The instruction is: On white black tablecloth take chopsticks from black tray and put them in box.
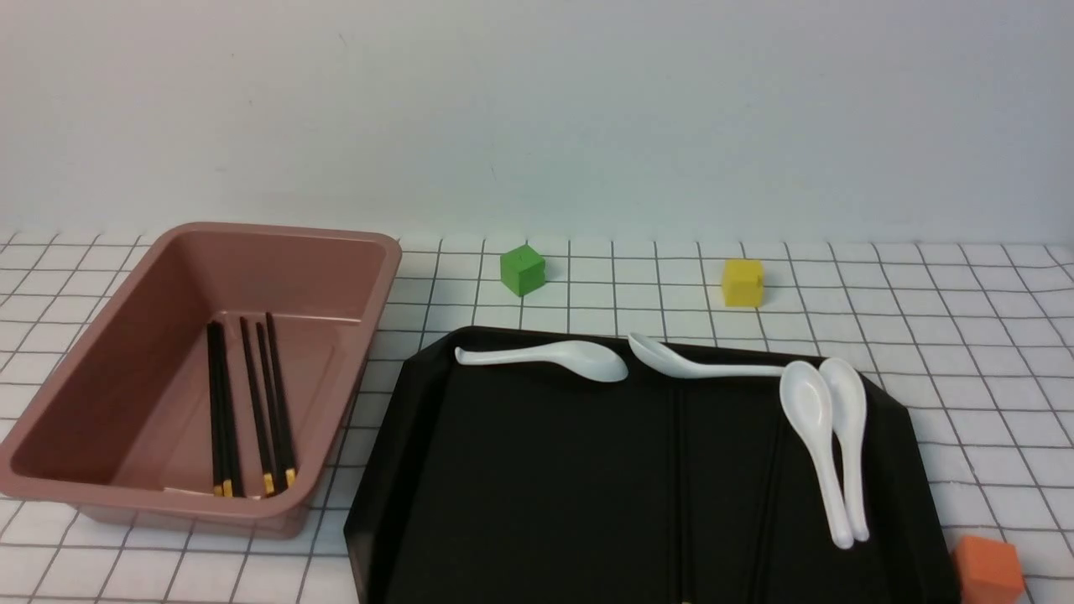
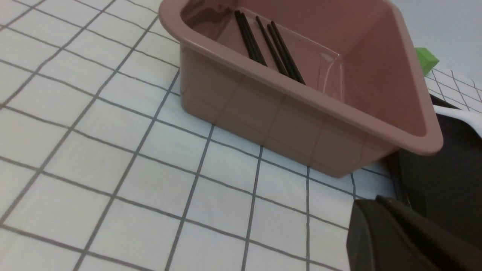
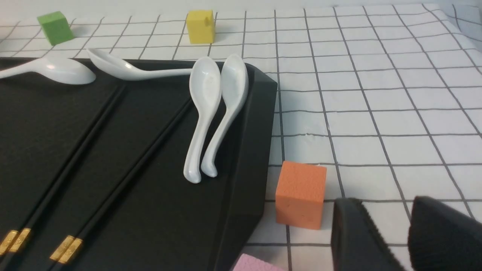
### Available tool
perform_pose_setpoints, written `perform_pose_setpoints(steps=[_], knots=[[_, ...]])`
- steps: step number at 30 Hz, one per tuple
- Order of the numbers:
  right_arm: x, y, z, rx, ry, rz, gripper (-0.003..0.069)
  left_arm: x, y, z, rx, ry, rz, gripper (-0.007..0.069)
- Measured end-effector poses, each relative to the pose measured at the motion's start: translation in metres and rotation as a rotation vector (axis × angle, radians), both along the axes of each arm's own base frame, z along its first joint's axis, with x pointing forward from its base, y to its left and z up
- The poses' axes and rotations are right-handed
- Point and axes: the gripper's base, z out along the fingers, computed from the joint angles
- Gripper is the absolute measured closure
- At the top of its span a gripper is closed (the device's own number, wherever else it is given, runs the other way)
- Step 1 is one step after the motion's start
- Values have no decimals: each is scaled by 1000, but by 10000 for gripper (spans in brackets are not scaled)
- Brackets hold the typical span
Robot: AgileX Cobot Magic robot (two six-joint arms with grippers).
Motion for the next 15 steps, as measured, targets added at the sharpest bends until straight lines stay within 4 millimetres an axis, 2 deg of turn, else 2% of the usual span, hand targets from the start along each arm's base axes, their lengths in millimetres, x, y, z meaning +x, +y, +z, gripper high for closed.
perform_pose_setpoints(steps=[15], knots=[[0,0,0,0,0,0,419,0,0,0,-3,1,0,608]])
